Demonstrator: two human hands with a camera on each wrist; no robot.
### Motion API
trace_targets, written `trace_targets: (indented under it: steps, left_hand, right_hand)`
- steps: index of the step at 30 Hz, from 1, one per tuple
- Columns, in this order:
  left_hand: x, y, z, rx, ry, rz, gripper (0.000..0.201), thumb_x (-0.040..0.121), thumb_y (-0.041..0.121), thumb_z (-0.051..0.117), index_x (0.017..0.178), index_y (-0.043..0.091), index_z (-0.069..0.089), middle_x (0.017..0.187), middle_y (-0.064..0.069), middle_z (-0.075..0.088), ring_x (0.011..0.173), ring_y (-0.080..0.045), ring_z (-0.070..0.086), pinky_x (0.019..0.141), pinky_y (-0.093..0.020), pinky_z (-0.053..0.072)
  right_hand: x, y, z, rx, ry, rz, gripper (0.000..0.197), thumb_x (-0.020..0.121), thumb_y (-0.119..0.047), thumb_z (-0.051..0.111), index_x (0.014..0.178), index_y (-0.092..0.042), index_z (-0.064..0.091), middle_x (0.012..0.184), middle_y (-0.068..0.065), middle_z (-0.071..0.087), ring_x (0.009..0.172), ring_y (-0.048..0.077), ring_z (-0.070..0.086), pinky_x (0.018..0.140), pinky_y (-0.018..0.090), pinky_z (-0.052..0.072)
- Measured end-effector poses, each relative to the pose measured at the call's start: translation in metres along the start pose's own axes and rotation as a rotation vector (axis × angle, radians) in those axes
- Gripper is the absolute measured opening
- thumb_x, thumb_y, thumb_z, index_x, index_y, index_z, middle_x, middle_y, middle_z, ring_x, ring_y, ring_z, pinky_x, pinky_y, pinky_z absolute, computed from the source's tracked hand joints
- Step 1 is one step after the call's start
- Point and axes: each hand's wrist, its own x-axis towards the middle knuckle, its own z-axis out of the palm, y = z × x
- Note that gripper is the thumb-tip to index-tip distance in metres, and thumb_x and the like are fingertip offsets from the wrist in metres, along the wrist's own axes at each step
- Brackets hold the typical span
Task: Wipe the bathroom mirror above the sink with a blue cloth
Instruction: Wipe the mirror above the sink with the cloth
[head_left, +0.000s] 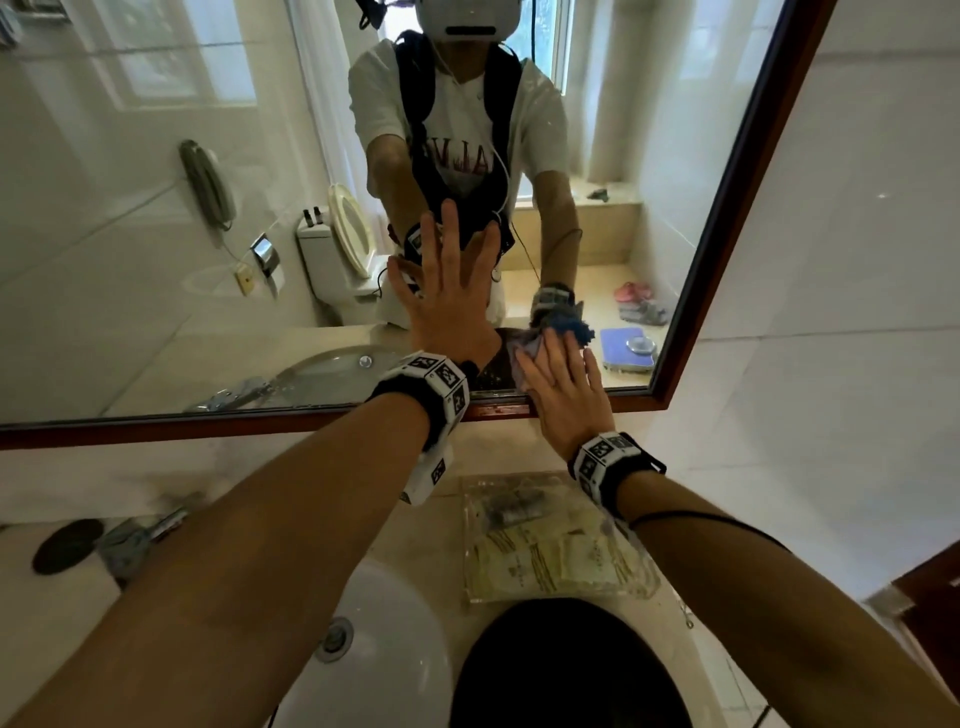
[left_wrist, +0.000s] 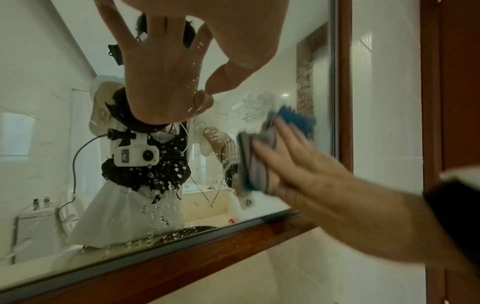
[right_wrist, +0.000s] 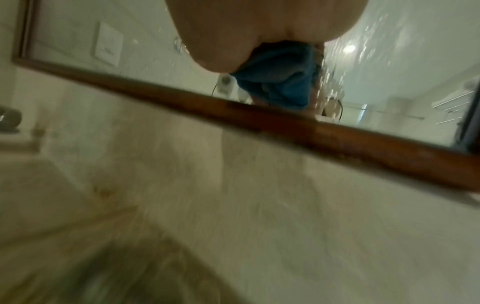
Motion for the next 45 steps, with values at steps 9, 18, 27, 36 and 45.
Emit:
trace_targets:
  steps: [9, 18, 27, 36, 45]
  left_hand:
    - [-0.002, 0.002, -0.004, 0.029, -0.059, -0.007, 0.11, 0.065, 0.027, 0.069, 0.153, 0.03, 0.003, 0.16, -0.016, -0.006, 0.146, -0.037, -0.008, 0.106, -0.071, 0.011]
    - [-0.006, 0.013, -0.002, 0.005, -0.064, -0.079, 0.101, 0.068, 0.027, 0.057, 0.153, 0.03, 0.001, 0.16, -0.017, -0.003, 0.146, -0.038, -0.003, 0.103, -0.074, 0.016]
    - [-0.007, 0.009, 0.0, 0.021, -0.1, -0.053, 0.113, 0.065, 0.019, 0.068, 0.152, 0.032, -0.002, 0.159, -0.015, -0.009, 0.145, -0.038, -0.008, 0.103, -0.074, 0.015]
    - [-0.008, 0.016, 0.006, 0.026, -0.076, -0.089, 0.11, 0.069, 0.021, 0.067, 0.152, 0.032, -0.003, 0.159, -0.016, -0.008, 0.145, -0.039, -0.007, 0.103, -0.074, 0.015]
    - [-0.009, 0.011, 0.005, 0.034, -0.089, -0.075, 0.113, 0.067, 0.022, 0.073, 0.152, 0.032, -0.001, 0.159, -0.016, -0.009, 0.145, -0.038, -0.008, 0.104, -0.074, 0.011]
  right_hand:
    - [0.078, 0.018, -0.052, 0.166, 0.237, 0.119, 0.055, 0.098, -0.029, 0.045, 0.15, -0.023, 0.028, 0.157, 0.024, 0.018, 0.146, 0.041, 0.012, 0.119, 0.05, 0.012]
    - [-0.022, -0.005, 0.009, 0.131, -0.119, 0.113, 0.064, 0.095, -0.045, 0.037, 0.151, -0.016, 0.027, 0.154, 0.027, 0.024, 0.142, 0.044, 0.021, 0.115, 0.053, 0.025]
    - [-0.03, 0.012, 0.002, 0.13, -0.187, 0.237, 0.065, 0.095, -0.045, 0.032, 0.149, -0.009, 0.027, 0.155, 0.026, 0.022, 0.143, 0.043, 0.021, 0.118, 0.051, 0.015]
    - [0.022, 0.07, -0.031, 0.202, 0.003, 0.419, 0.063, 0.101, -0.04, 0.025, 0.154, -0.013, 0.007, 0.158, 0.027, 0.002, 0.147, 0.041, 0.003, 0.119, 0.046, 0.002]
    - [0.006, 0.04, -0.009, 0.434, 0.016, 0.604, 0.064, 0.101, -0.03, 0.033, 0.151, 0.003, 0.01, 0.154, 0.035, 0.003, 0.145, 0.046, 0.004, 0.12, 0.044, -0.001]
